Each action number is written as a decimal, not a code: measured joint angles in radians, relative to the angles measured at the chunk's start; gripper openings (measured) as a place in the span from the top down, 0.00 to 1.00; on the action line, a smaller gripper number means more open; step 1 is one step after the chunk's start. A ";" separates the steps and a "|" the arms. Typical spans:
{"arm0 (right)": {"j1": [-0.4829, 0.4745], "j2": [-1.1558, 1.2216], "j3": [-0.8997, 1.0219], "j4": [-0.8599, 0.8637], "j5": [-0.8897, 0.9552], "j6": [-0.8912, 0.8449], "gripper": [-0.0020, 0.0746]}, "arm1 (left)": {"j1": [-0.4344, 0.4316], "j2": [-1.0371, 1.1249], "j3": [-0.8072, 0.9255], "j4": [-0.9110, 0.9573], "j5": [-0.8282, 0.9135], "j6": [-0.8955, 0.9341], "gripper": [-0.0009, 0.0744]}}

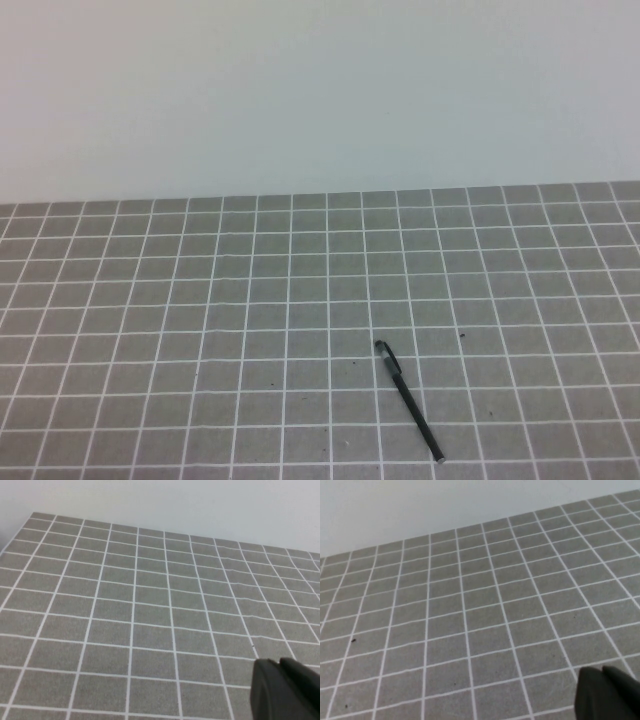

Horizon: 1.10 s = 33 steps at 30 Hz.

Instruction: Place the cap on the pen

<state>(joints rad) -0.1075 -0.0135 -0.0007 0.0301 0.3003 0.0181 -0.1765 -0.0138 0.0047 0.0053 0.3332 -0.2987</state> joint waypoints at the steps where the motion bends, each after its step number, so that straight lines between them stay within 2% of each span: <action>1: 0.000 0.000 0.000 -0.011 0.000 0.019 0.98 | 0.000 0.000 0.000 0.000 0.000 0.000 0.99; 9: 0.000 0.000 0.000 0.046 0.000 0.008 0.98 | 0.000 0.000 0.000 0.000 0.000 0.000 0.99; 33: -0.010 0.002 0.000 0.046 -0.002 -0.007 0.98 | 0.000 0.002 0.000 0.000 -0.002 0.000 0.99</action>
